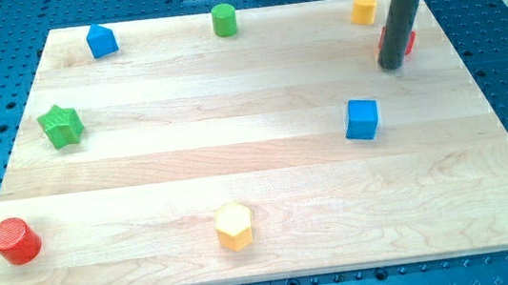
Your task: Place the red star below the heart
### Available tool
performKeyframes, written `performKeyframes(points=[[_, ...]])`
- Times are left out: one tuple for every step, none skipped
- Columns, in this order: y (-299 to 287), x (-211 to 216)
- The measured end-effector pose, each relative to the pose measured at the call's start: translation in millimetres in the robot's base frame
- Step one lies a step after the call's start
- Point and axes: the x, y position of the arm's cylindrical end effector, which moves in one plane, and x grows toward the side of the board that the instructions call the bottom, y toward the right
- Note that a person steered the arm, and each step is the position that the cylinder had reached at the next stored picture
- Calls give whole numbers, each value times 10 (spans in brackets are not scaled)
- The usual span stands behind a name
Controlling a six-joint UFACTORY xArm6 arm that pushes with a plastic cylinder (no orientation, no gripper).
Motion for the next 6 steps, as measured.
performKeyframes(points=[[103,-172],[115,103],[425,-146],[256,-428],[26,-457],[-134,-322]])
